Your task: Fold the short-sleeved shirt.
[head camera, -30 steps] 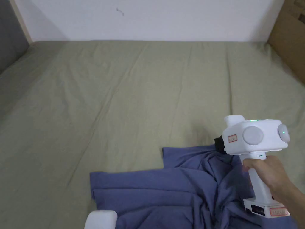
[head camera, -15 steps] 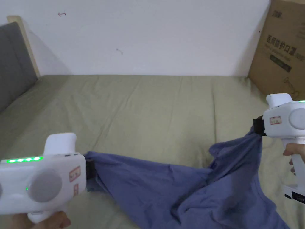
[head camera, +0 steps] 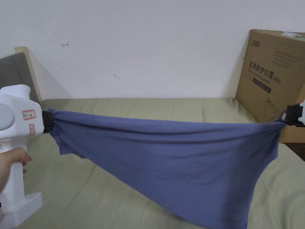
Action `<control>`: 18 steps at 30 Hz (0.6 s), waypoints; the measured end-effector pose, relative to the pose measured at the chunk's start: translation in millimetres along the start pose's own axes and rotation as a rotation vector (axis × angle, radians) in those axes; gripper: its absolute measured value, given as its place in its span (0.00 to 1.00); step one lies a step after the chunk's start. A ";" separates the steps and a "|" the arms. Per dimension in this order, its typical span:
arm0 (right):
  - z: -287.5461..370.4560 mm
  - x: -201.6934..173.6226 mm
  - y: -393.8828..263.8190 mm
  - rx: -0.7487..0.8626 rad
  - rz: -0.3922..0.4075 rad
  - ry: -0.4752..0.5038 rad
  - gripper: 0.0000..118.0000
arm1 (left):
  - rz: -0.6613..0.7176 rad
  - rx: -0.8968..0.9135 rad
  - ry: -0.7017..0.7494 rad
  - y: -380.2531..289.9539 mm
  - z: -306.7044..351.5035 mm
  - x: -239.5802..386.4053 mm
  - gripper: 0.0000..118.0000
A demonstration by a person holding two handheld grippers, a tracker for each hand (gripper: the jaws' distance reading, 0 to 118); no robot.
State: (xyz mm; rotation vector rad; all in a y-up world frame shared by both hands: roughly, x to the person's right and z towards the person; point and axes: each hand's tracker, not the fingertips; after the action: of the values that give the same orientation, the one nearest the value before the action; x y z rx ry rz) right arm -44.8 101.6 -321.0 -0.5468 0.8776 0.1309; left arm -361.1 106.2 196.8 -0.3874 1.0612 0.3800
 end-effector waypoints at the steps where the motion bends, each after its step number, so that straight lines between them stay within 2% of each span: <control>1: 1.9 -4.3 -0.3 -0.001 0.001 0.008 0.05 | -0.012 0.003 0.002 1.8 -0.1 0.8 0.03; 8: -14.2 -27.7 2.8 -0.019 0.010 0.043 0.05 | -0.042 -0.022 0.021 5.7 -18.5 -8.5 0.03; 12: -30.8 -37.2 11.4 -0.030 0.000 0.063 0.05 | -0.013 -0.037 0.036 3.8 -16.3 -9.4 0.03; 13: -36.3 -40.4 16.0 -0.031 -0.003 0.065 0.05 | -0.011 -0.036 0.037 11.0 -38.4 -26.0 0.03; 16: -52.1 -54.1 34.1 -0.024 0.004 0.072 0.05 | -0.003 -0.028 0.046 23.6 -41.0 -27.7 0.03; 17: -57.8 -59.9 42.6 -0.020 0.011 0.074 0.05 | 0.003 -0.017 0.050 42.2 -70.8 -48.2 0.03; 18: -62.5 -64.5 49.6 -0.014 0.015 0.076 0.05 | 0.004 -0.011 0.053 48.5 -73.9 -50.5 0.03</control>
State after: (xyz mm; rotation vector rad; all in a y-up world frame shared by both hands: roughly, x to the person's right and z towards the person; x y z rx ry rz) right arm -145.7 119.6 -323.9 -0.5610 0.9553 0.1303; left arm -462.6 107.1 203.8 -0.4067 1.1122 0.3808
